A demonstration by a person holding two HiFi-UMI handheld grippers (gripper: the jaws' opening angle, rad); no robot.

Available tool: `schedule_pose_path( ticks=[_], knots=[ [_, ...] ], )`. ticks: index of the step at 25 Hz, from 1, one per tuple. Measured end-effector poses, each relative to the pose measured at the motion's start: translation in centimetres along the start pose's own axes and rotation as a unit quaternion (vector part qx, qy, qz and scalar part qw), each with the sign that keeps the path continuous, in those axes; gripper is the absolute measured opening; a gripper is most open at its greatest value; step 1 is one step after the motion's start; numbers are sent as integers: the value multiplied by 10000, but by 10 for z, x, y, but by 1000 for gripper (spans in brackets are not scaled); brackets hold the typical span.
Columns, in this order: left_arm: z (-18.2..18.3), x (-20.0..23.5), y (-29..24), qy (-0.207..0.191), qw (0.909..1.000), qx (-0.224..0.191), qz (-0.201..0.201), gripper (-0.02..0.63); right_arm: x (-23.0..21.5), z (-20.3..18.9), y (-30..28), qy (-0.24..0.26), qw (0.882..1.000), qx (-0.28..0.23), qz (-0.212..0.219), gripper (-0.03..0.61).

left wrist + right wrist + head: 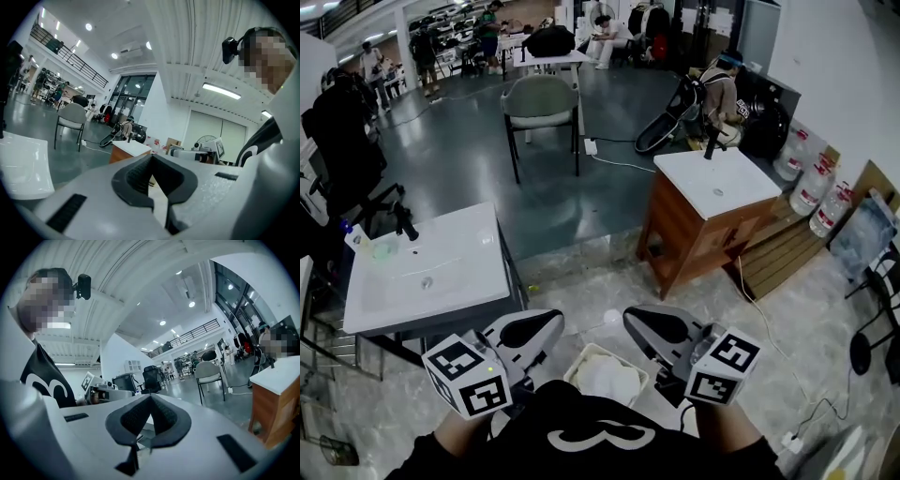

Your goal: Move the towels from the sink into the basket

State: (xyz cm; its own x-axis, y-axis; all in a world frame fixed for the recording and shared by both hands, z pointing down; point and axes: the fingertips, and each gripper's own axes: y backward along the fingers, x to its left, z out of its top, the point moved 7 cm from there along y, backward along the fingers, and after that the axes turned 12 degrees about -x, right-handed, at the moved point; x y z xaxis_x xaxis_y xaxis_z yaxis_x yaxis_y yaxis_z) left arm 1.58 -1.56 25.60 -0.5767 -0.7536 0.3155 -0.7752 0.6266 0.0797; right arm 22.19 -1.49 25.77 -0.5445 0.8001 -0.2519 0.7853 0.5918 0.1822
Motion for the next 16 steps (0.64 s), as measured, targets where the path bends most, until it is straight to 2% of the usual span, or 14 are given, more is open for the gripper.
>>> schedule_pose_path(
  ticks=[3,16],
  knots=[
    [1,6,2,-64,9998,61,176,5,1,-1,-6,77,9999,32,66,3],
    [6,19,5,-79,9996,129,218,5,-1,-8,-29,178,9996,161,160,3]
  ],
)
